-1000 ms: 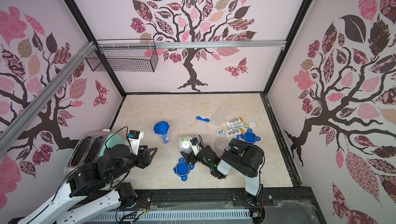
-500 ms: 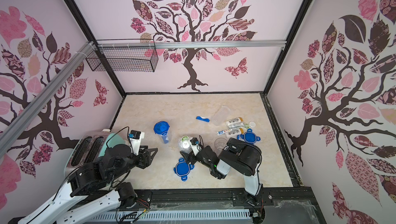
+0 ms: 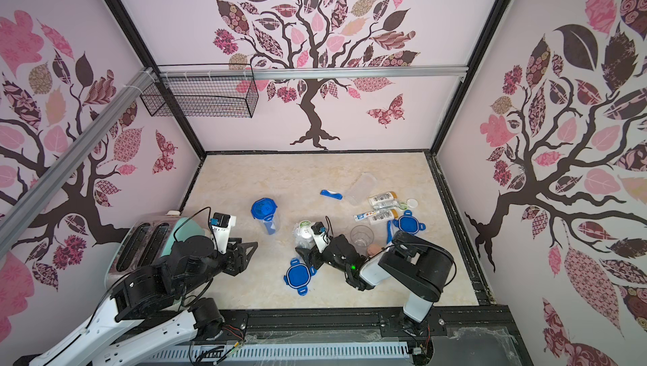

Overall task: Take out toiletry kits
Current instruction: 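Pick up the container from the center of the board, then pour the toiletry kits out of the container.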

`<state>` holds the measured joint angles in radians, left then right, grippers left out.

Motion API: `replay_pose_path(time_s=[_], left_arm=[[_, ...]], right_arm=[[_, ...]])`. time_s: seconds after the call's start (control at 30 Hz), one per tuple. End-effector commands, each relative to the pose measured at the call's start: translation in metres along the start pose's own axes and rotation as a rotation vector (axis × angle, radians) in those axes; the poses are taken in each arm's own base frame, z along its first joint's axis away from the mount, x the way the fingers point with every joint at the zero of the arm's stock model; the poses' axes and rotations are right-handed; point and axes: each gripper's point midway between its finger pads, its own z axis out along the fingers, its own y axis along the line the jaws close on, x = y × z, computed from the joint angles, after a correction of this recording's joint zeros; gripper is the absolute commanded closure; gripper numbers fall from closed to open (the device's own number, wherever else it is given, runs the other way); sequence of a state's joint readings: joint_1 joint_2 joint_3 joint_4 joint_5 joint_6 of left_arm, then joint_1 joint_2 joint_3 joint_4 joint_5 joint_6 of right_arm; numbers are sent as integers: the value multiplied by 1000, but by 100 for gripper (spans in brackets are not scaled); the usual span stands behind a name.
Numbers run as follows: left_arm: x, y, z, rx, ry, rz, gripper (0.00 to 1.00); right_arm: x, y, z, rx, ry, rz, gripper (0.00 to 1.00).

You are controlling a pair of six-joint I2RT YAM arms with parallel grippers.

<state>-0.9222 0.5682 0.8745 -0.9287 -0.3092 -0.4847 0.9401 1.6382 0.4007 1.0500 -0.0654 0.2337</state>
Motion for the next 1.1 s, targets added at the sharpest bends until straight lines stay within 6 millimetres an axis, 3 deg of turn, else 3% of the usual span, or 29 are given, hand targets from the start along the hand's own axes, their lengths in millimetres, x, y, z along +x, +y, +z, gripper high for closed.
replay_pose_path(time_s=[0.0,0.57,0.87,1.07], left_arm=[[-1,0,1,4,-8,6,39],[-1,-10,14,14,32,-1,39],[0,-24,32,42,60,-20,38],[12,-31,54,68,73,-48,35]], right_arm=[[-21,16,-1,-49,31,93,28],[0,47,5,-106,376,470,28],[-16,50,7,-190,384,702,29],[-25,48,7,-234,383,858,30]])
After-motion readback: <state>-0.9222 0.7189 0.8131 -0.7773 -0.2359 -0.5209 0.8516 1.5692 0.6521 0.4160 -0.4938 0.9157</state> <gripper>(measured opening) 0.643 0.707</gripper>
